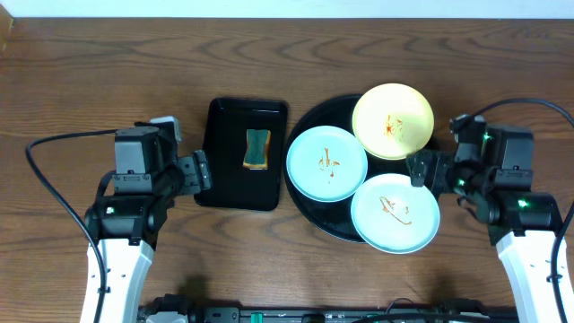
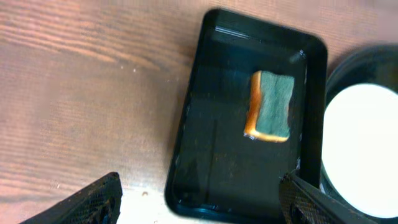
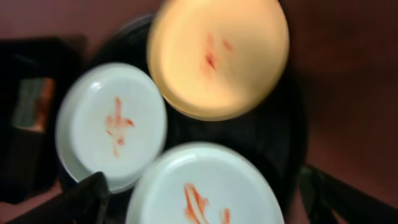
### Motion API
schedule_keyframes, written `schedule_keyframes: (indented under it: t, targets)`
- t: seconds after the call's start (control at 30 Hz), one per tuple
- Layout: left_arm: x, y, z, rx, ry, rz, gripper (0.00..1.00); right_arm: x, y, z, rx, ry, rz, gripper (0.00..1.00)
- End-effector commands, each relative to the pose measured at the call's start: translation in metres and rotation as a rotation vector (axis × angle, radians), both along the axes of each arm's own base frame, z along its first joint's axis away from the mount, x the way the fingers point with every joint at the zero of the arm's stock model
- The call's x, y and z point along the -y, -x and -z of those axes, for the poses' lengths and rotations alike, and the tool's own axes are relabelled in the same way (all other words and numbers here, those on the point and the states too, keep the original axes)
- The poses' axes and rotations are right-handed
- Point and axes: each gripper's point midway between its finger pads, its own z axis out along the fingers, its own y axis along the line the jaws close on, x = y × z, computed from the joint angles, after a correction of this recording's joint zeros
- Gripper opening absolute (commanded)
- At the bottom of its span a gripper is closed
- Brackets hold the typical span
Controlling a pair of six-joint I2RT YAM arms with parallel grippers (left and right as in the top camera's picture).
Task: Clean dirty plates on tray and stack at the side
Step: 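Raise both arms and move the left gripper toward the sponge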
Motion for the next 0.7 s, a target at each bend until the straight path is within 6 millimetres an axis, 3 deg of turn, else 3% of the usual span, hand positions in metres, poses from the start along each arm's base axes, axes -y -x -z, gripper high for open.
schedule_keyframes:
  t: [0.0,0.17,0.3,0.4,0.67]
  targets:
    - [0.006,-0.014,-0.019,0.065,0.065,-0.015,0.81,-0.026,-0.011,-0.013,0.058,-0.040,-0.115,0.91]
    - [0.026,-0.034,-0.031,0.140,0.096,0.056,0.76,-0.054,-0.018,0.011,0.008,-0.027,-0.218,0.87]
    - [0.047,-0.049,-0.032,0.132,0.079,0.109,0.74,-0.069,-0.029,0.037,-0.050,-0.024,-0.234,0.71]
    - [0.068,-0.060,-0.024,0.108,0.059,0.157,0.74,-0.075,-0.039,0.057,-0.084,-0.034,-0.223,0.61]
    - [0.143,-0.072,0.013,0.067,0.063,0.336,0.73,-0.089,-0.043,0.102,-0.178,-0.022,-0.255,0.55]
